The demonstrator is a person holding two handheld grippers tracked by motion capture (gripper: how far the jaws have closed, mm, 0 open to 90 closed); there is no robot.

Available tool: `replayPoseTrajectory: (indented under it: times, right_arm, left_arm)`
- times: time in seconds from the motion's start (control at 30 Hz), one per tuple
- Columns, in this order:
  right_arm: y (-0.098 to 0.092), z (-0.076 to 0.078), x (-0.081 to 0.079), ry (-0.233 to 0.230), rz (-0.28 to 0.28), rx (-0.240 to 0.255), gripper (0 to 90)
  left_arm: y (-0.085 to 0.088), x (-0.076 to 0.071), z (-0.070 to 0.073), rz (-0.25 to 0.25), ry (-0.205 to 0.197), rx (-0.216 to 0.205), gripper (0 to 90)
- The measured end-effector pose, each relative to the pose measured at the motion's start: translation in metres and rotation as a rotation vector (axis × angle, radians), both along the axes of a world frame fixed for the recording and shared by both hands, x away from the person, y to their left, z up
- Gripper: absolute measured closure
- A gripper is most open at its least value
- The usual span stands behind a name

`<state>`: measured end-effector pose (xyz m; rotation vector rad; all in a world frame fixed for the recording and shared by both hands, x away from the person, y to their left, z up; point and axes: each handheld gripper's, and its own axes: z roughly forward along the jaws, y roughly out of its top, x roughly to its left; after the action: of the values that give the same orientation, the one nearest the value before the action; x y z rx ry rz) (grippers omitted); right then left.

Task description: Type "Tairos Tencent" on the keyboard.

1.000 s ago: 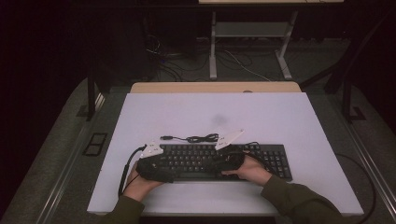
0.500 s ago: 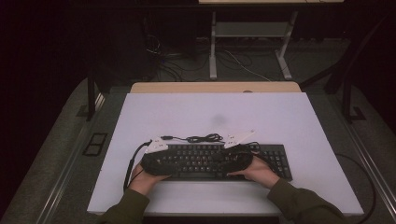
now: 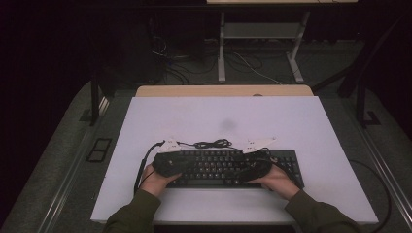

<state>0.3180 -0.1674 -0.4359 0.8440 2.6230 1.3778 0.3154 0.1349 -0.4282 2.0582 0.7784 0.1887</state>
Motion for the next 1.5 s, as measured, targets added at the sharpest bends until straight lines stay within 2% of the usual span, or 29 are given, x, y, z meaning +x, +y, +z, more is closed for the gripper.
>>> replayPoseTrajectory:
  times: [0.23, 0.47, 0.63, 1.03, 1.07, 1.1, 1.13, 1.37, 1.4, 1.5]
  right_arm:
    - [-0.007, 0.0, -0.003, -0.002, -0.039, -0.001, 24.2]
    - [-0.012, 0.0, -0.005, -0.005, -0.06, -0.01, 22.8]
    - [-0.013, 0.0, -0.005, -0.008, -0.065, -0.012, 22.4]
    - [-0.013, 0.001, -0.005, -0.01, -0.066, -0.01, 22.4]
    - [-0.013, 0.001, -0.005, -0.01, -0.066, -0.01, 22.5]
    - [-0.013, 0.001, -0.005, -0.01, -0.066, -0.01, 22.4]
    - [-0.013, 0.001, -0.005, -0.011, -0.067, -0.01, 22.5]
    - [-0.014, 0.001, -0.005, -0.011, -0.067, -0.008, 22.4]
    - [-0.014, 0.001, -0.005, -0.012, -0.067, -0.008, 22.4]
    - [-0.014, 0.001, -0.005, -0.013, -0.067, -0.008, 22.3]
  left_arm:
    - [-0.008, 0.005, -0.002, -0.027, 0.007, 0.015, 89.0]
    - [-0.012, 0.009, -0.004, -0.033, 0.018, 0.03, 89.0]
    - [-0.015, 0.01, -0.007, -0.047, 0.024, 0.047, 89.0]
    - [-0.021, 0.011, -0.009, -0.049, 0.029, 0.054, 89.1]
    - [-0.021, 0.011, -0.009, -0.052, 0.031, 0.059, 89.1]
    - [-0.02, 0.012, -0.009, -0.063, 0.032, 0.083, 89.1]
    - [-0.021, 0.012, -0.01, -0.056, 0.036, 0.071, 89.2]
    - [-0.02, 0.011, -0.009, -0.043, 0.037, 0.062, 89.1]
    - [-0.019, 0.012, -0.008, -0.053, 0.035, 0.07, 89.1]
    - [-0.019, 0.011, -0.007, -0.039, 0.031, 0.047, 89.1]
